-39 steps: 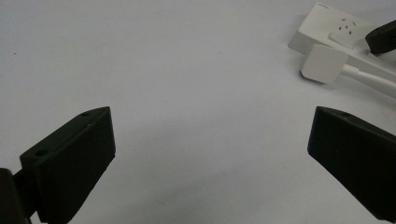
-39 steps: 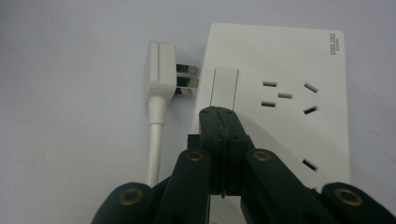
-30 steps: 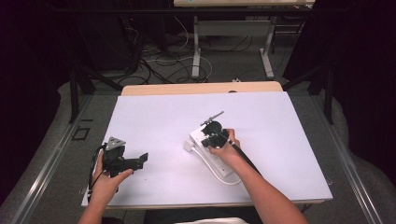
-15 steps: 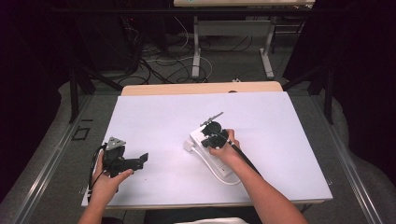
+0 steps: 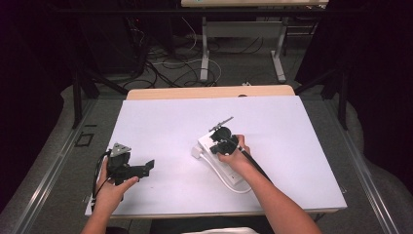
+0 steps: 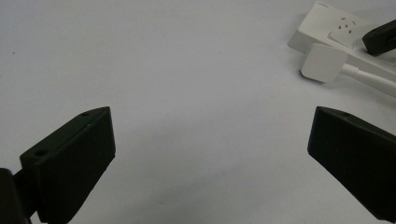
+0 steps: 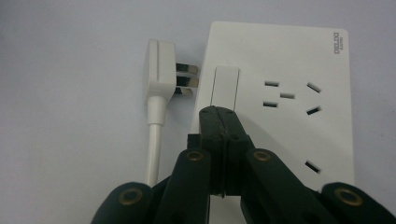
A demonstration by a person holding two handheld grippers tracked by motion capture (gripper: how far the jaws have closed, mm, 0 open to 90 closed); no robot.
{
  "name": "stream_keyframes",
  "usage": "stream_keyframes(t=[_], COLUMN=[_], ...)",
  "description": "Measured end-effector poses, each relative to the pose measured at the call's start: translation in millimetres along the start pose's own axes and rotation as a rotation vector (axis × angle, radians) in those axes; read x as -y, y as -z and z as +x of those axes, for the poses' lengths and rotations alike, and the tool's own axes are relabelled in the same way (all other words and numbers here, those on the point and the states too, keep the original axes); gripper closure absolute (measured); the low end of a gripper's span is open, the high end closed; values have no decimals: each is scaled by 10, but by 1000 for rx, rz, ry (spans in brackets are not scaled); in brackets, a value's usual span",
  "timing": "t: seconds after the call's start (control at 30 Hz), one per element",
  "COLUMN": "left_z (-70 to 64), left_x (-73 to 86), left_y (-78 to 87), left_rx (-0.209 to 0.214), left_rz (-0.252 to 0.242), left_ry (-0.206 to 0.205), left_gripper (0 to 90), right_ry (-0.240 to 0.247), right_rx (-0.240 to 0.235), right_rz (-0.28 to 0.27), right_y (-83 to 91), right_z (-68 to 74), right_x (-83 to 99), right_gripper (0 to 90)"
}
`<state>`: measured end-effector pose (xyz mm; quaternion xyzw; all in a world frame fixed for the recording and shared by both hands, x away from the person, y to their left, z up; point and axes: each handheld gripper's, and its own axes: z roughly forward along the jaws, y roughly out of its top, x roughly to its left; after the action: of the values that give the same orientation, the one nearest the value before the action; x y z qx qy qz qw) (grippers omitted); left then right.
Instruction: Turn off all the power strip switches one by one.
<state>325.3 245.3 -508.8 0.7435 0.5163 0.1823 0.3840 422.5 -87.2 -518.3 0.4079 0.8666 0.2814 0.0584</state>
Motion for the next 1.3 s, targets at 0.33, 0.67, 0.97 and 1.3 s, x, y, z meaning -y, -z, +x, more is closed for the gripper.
stream_keyframes(t=[0.33, 0.67, 0.97, 1.3], left_z=[5, 11, 17, 20], left_x=[3, 1, -1, 1], left_y=[-1, 1, 7, 8], left_rx=[-7, -7, -4, -5], left_rz=[-5, -3, 0, -3], left_ry=[-1, -3, 1, 6], left_gripper=[8, 8, 8, 8], right_ry=[13, 26, 21, -4], right_rx=[6, 20, 16, 15], right_rz=[10, -8, -19, -19], right_y=[18, 46, 103, 129], right_z=[-10, 8, 38, 25], right_x=[-1, -48, -146, -233], right_gripper=[900, 900, 900, 900])
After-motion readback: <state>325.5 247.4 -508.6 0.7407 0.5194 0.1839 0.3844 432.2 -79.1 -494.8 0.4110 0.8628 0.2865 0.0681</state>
